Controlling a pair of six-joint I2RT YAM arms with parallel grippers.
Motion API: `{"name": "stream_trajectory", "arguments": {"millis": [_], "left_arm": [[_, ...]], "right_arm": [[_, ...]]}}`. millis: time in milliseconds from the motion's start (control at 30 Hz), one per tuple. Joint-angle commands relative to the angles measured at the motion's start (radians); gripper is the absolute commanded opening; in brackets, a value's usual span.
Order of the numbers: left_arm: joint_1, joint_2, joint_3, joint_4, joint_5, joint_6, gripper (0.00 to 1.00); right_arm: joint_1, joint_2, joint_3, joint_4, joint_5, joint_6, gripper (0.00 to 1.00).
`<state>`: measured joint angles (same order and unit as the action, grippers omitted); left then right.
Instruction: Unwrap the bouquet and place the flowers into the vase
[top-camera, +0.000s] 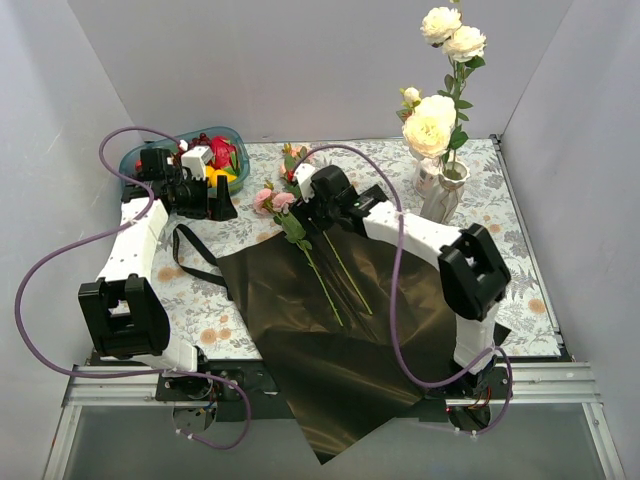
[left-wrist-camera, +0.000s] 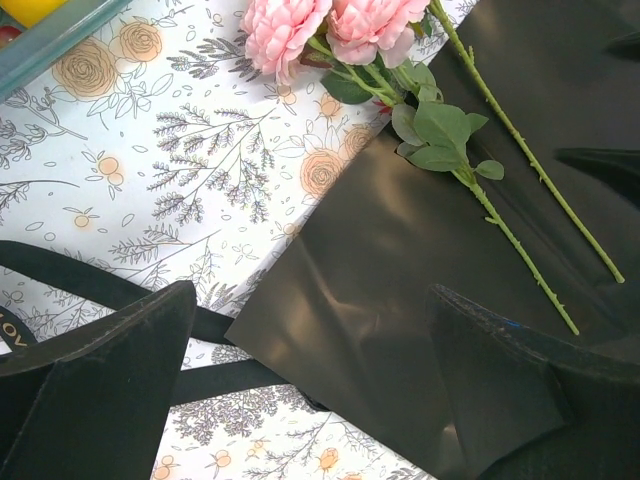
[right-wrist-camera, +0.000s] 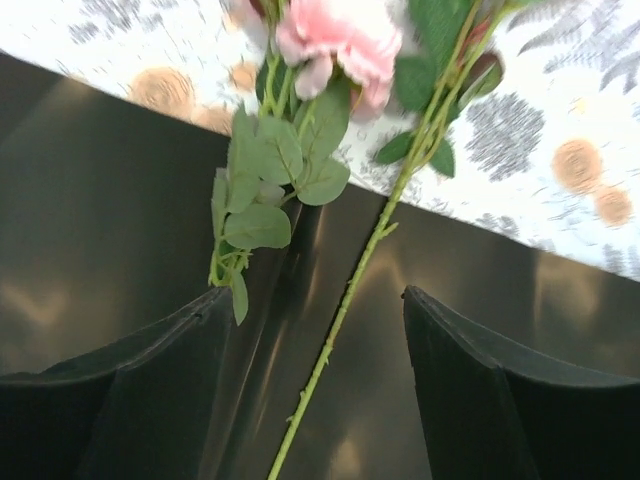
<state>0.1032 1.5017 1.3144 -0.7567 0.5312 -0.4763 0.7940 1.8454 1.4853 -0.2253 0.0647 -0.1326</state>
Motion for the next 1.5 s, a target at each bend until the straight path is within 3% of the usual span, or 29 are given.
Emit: {"name": "stream_trajectory", "arguments": {"millis": [0,233,400,600,1067,1467], "left_arm": [[0.003,-0.031,-0.020,0.022,0.007,0.025,0.98],[0.003,-0.031,-0.029,0.019,0.021,0.048,0.98],[0.006,-0.021,-0.024,0.014,0.035,0.051,0.98],[0.004,-0.012,-0.024,0.003,0.046,0.064,0.98],[0.004,-0.009,-0.027,-0.001,0.047,0.077,0.98],[0.006,-0.031,-0.029,-0.010,0.006,0.100,0.98]], "right_arm": [[-0.022,0.095,0.033,0.084,0.015,0.037,0.71],[-0.076,0.184,0.038,0.202,0.070,0.050,0.57],[-0.104,0.261,0.130,0.181,0.031,0.059,0.52],[-0.121,0.347,0.205,0.150,-0.002,0.074,0.51],[-0.130,0.408,0.205,0.136,-0.031,0.110,0.55],[-0.130,0.440,0.210,0.107,-0.022,0.125,0.33]]}}
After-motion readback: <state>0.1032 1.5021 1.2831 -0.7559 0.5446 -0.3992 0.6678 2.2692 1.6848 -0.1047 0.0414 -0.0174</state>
